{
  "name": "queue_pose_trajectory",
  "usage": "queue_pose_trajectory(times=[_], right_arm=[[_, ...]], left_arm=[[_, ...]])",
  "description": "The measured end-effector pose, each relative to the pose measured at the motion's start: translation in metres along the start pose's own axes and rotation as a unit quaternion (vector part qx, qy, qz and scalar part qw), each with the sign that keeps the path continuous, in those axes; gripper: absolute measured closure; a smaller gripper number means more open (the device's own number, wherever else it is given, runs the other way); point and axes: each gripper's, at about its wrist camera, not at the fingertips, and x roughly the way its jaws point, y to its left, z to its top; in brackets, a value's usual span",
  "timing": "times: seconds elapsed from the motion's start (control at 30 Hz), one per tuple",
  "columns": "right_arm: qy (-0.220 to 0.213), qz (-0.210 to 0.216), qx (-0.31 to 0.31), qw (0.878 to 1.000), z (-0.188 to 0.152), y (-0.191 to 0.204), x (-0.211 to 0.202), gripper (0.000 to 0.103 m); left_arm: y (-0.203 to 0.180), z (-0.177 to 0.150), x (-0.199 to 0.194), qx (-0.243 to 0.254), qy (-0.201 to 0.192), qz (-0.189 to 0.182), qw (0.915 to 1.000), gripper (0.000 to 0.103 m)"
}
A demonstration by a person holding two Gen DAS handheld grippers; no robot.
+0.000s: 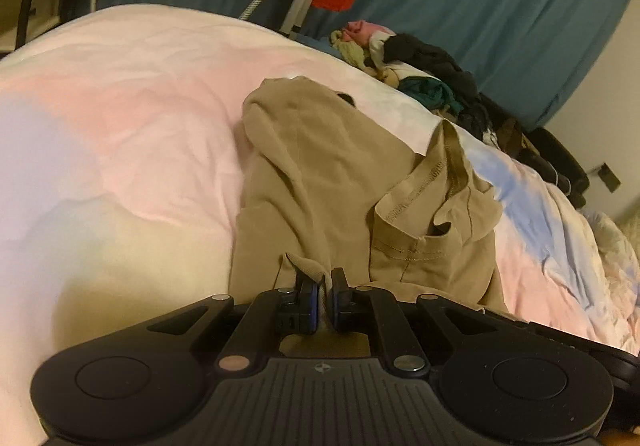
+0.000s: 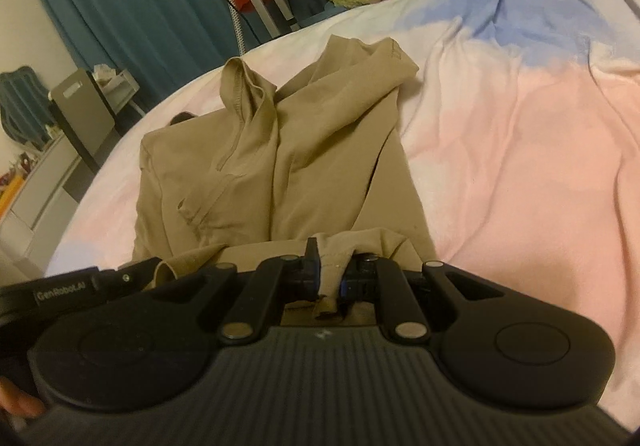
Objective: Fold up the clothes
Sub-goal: 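Lift the strip end with the left gripper while the right gripper holds it, folding toward the collar, then open both grippers and release the folded beige T-shirt onto the duvet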
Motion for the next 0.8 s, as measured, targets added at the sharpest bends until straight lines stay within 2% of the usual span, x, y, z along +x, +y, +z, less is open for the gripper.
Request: queue_pose_trajectory(times=[0.07,0.13,0.17,0.2,0.23,0.27,0.3,0.33,0.4,0.53,0.7,0.8], right_arm=[[-0.002,-0.008,-0.016,1.0,0.0,0.005,-0.004,0.09],[-0.008,-0.021,-0.033,0.999,-0.001,0.012,-0.011,0.083],[-0.012,-0.026,-0.04,0.999,0.0,0.015,-0.016,0.065],[-0.018,-0.023,-0.047,0.998,-0.001,0.019,-0.022,0.041],[-0.029,-0.019,-0.054,0.998,-0.001,0.022,-0.03,0.03],[-0.041,-0.015,-0.062,0.997,-0.002,0.026,-0.039,0.016],[-0.053,-0.012,-0.069,0.996,-0.002,0.03,-0.048,0.017],[-0.064,-0.012,-0.08,0.995,-0.003,0.035,-0.057,0.017],[-0.086,-0.016,-0.104,0.991,-0.008,0.044,-0.075,0.017],[-0.114,-0.019,-0.106,0.988,-0.023,0.05,-0.104,0.017],[-0.125,-0.024,-0.103,0.987,-0.033,0.052,-0.125,0.017],[-0.13,-0.027,-0.103,0.986,-0.038,0.053,-0.137,0.017]], left_arm=[[-0.004,-0.001,-0.007,0.015,-0.004,0.002,0.9999,0.094],[-0.01,-0.003,-0.019,0.029,-0.019,0.005,0.9994,0.083],[-0.014,-0.004,-0.027,0.037,-0.029,0.007,0.9989,0.079],[-0.019,-0.006,-0.037,0.047,-0.041,0.008,0.998,0.067],[-0.023,-0.008,-0.045,0.055,-0.055,0.011,0.9969,0.048],[-0.026,-0.009,-0.054,0.061,-0.07,0.018,0.9955,0.039],[-0.029,-0.011,-0.064,0.066,-0.086,0.024,0.9938,0.027],[-0.032,-0.013,-0.076,0.073,-0.102,0.027,0.9917,0.022],[-0.038,-0.018,-0.099,0.089,-0.125,0.025,0.9878,0.018],[-0.044,-0.034,-0.133,0.107,-0.142,0.026,0.9837,0.01],[-0.048,-0.053,-0.152,0.101,-0.111,0.017,0.9884,0.01],[-0.046,-0.062,-0.155,0.074,-0.072,0.009,0.9946,0.01]])
